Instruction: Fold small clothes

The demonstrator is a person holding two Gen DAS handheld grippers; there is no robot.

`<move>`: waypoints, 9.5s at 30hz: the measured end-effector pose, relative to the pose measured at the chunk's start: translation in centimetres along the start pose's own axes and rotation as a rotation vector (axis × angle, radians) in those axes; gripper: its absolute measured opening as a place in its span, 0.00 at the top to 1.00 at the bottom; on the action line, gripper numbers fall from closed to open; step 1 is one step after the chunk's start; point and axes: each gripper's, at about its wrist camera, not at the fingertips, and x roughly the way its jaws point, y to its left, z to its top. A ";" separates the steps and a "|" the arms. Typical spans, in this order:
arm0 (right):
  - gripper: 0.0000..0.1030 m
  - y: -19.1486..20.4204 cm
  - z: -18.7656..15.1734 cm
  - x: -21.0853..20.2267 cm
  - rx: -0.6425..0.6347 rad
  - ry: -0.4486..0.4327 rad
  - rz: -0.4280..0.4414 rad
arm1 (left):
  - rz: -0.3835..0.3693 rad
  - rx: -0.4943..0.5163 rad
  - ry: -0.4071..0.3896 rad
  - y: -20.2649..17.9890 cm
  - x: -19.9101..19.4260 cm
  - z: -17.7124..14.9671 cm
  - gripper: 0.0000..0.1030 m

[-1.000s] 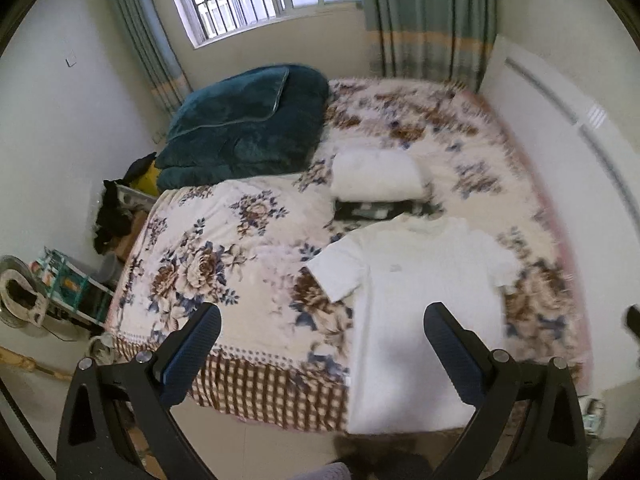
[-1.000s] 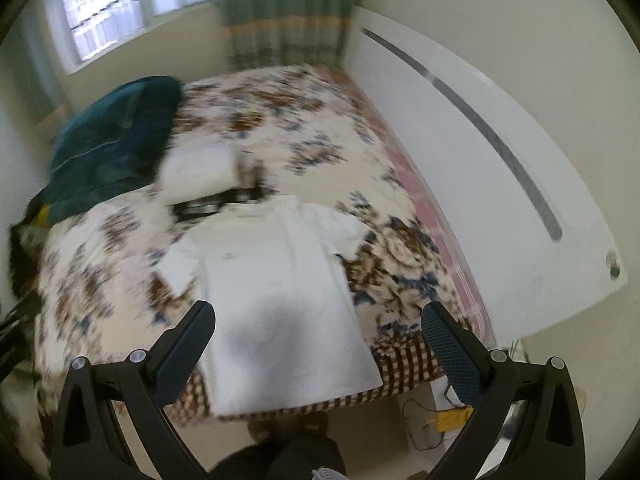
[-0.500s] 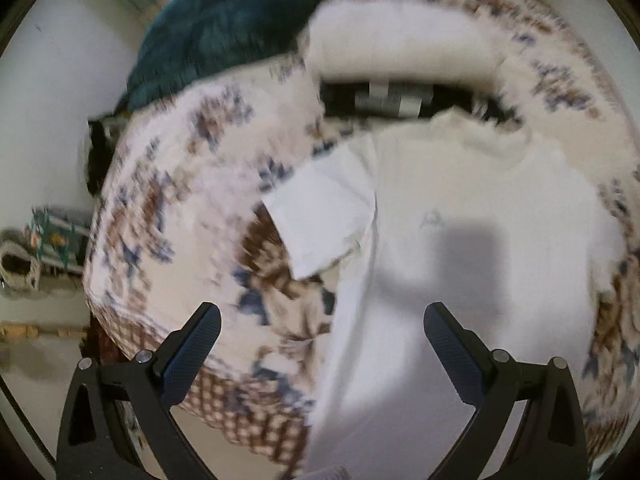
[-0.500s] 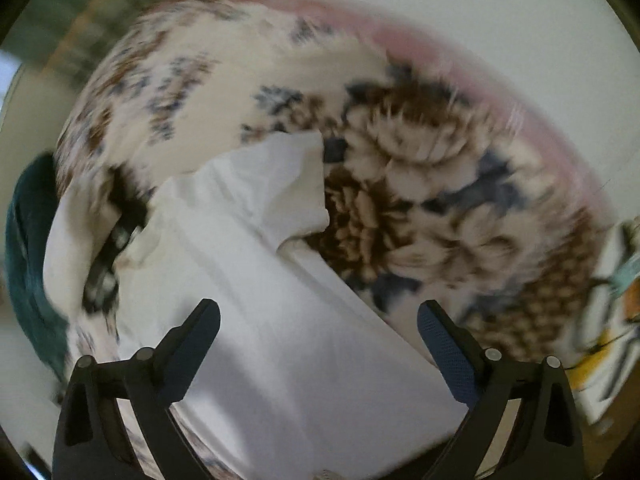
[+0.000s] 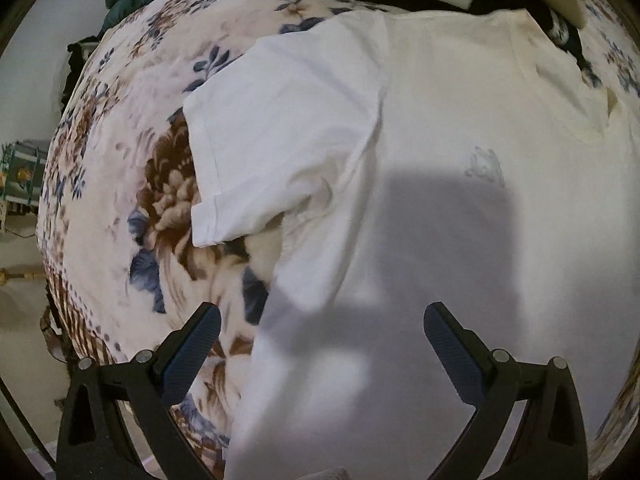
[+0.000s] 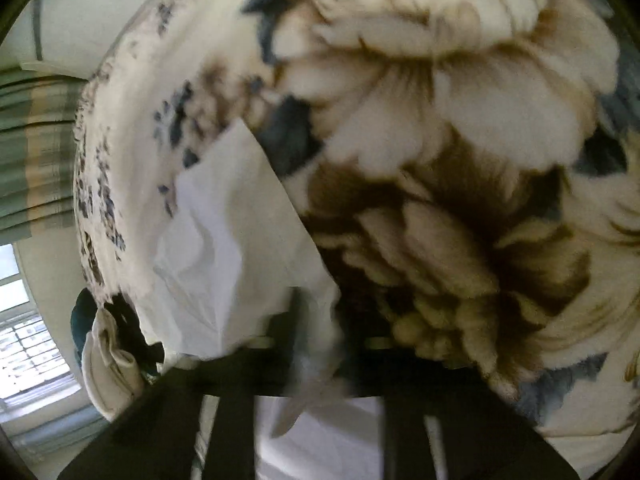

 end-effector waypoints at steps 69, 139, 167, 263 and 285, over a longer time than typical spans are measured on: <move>0.36 4.1 -7.3 -14.8 -0.832 0.277 -0.330 | -0.298 0.362 -0.177 -6.4 -5.3 -4.9 0.19; 0.98 34.4 -41.4 14.4 -1.531 0.419 -0.346 | -0.475 -0.336 0.056 15.4 0.9 -25.3 0.98; 0.39 -11.1 -30.3 -5.5 -0.816 0.879 -0.430 | -0.520 -0.046 0.195 15.0 4.4 -23.2 0.94; 0.47 6.9 -23.8 -8.8 -0.904 0.649 0.180 | -0.744 0.212 -0.066 4.5 -0.3 -1.3 0.65; 0.46 -12.7 -24.8 -17.7 -0.758 0.747 -0.173 | -0.724 0.019 0.118 17.6 -1.4 -18.2 0.39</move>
